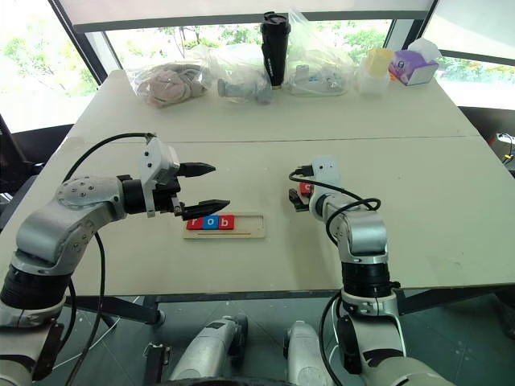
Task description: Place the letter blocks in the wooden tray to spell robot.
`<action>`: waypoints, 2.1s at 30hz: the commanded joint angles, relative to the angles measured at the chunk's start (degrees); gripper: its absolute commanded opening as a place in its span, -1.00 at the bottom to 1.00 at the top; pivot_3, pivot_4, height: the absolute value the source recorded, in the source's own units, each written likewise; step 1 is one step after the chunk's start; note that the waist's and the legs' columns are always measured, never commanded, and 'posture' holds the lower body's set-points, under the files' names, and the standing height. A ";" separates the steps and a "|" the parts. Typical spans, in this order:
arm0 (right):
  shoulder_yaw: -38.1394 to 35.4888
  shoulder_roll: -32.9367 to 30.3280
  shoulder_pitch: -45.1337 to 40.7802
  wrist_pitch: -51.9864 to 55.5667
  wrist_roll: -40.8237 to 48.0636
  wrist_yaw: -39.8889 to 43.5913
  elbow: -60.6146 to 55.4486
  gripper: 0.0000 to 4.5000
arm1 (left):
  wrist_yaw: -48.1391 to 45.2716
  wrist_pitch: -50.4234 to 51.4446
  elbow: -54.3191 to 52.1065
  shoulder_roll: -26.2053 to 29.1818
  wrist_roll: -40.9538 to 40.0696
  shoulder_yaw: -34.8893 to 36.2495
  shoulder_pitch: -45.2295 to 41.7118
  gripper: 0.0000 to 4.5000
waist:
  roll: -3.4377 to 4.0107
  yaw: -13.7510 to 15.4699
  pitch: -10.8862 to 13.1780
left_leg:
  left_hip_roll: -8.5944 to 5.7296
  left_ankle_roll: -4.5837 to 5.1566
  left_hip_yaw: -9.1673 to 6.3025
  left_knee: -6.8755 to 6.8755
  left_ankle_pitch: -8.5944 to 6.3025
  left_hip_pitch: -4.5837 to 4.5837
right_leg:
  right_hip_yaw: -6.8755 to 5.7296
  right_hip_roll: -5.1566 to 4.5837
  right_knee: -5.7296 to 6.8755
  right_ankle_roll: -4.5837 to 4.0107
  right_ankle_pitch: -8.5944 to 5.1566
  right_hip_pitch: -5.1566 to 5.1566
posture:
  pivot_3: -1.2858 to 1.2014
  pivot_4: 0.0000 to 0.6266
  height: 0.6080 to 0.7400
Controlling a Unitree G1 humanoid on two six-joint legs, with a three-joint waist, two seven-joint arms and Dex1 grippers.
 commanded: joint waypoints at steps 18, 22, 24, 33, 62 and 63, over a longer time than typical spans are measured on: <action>-3.00 0.53 10.19 26.33 6.31 1.13 -35.89 -0.49 | -4.77 -2.00 -4.76 3.95 1.01 -0.73 5.20 1.00 | 0.00 0.13 0.00 | -0.01 0.05 -0.01 -0.40 0.01 0.05 | 0.04 -0.08 -0.12 0.01 -0.01 -0.07 | 0.03 -0.52 1.00; -3.62 3.60 14.56 27.15 9.74 -0.34 -40.91 -0.49 | -5.60 -2.68 -4.07 4.65 1.82 -1.32 5.77 1.00 | 0.01 -0.03 0.00 | 0.01 -0.04 -0.01 -0.50 -0.02 -0.07 | 0.04 -0.05 -0.09 -0.20 -0.11 -0.13 | 0.03 -0.52 1.00; -3.84 4.27 15.32 27.15 10.92 -1.46 -41.54 -0.49 | -5.84 -3.01 -3.75 4.77 2.15 -1.57 5.74 1.00 | 0.01 -0.09 0.00 | 0.01 -0.07 -0.01 -0.52 -0.03 -0.03 | 0.04 -0.05 -0.11 -0.26 -0.12 -0.13 | 0.03 -0.52 1.00; -2.33 4.83 21.34 27.15 19.34 -6.43 -41.92 -0.27 | -8.39 -5.61 -1.40 6.86 4.41 -2.22 5.56 1.00 | 0.01 0.03 0.00 | -0.01 -0.07 -0.01 -0.61 -0.03 0.02 | 0.05 -0.08 -0.29 -0.27 -0.13 -0.22 | 0.03 -0.52 1.00; 18.42 -43.78 8.91 -53.03 8.61 65.33 3.13 0.98 | -13.03 -9.67 -2.44 9.13 5.48 -2.43 7.43 1.00 | 0.01 0.35 0.03 | 0.22 0.20 0.08 -0.20 -0.08 -0.19 | -0.15 -0.03 -0.84 -0.17 -0.03 0.25 | 0.03 -0.52 1.00; 19.41 -43.63 8.14 -54.78 7.79 66.83 4.94 0.98 | -12.97 -9.80 -2.32 9.17 5.66 -2.41 7.35 1.00 | 0.01 0.40 0.03 | 0.21 0.15 0.07 -0.10 -0.13 -0.19 | -0.16 -0.04 -0.90 -0.17 -0.03 0.17 | 0.03 -0.52 1.00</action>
